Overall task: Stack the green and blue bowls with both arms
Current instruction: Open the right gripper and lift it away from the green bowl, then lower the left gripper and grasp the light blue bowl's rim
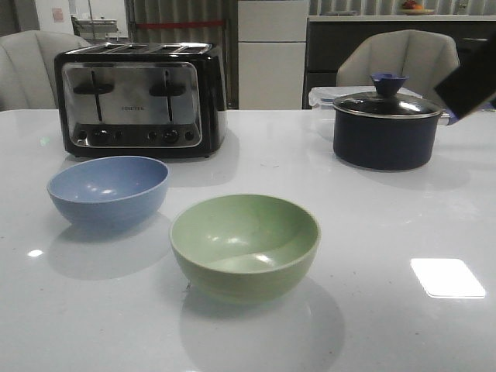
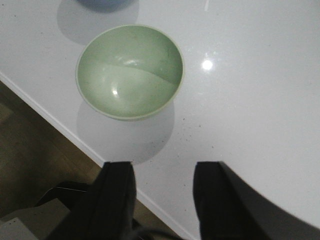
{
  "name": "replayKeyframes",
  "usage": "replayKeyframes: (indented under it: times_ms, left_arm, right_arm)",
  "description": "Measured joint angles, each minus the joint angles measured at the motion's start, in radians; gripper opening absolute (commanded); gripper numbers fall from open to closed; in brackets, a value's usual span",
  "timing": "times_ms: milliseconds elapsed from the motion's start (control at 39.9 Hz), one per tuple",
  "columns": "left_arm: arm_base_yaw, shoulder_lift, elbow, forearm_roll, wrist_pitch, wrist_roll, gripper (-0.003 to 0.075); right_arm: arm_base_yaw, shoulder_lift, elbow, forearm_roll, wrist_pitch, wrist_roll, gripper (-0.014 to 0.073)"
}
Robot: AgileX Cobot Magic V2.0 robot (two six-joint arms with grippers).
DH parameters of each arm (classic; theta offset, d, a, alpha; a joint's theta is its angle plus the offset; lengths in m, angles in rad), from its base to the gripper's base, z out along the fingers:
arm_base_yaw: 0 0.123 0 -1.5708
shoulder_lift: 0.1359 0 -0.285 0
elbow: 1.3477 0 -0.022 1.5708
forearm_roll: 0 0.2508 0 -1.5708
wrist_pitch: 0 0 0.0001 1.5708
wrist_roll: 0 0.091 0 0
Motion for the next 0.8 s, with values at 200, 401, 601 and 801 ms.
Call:
replayKeyframes:
  times_ms: [200, 401, 601, 801]
  left_arm:
    - [-0.100, 0.029, 0.000, 0.002, -0.020, 0.025, 0.0437]
    - [-0.188, 0.165, -0.031, 0.002, -0.022, 0.042, 0.0451]
    - [-0.193, 0.383, -0.127, 0.002, -0.007, 0.044, 0.0583]
    - [-0.196, 0.627, -0.266, 0.000, -0.009, 0.046, 0.0589]
  right_arm:
    - [0.000, -0.120, 0.088, 0.000, -0.029, 0.000, 0.0406]
    - [0.000, -0.139, 0.093, 0.000, -0.031, 0.000, 0.0406]
    - [0.000, -0.139, 0.093, 0.000, -0.031, 0.000, 0.0406]
    - [0.000, -0.139, 0.093, 0.000, -0.031, 0.000, 0.0406]
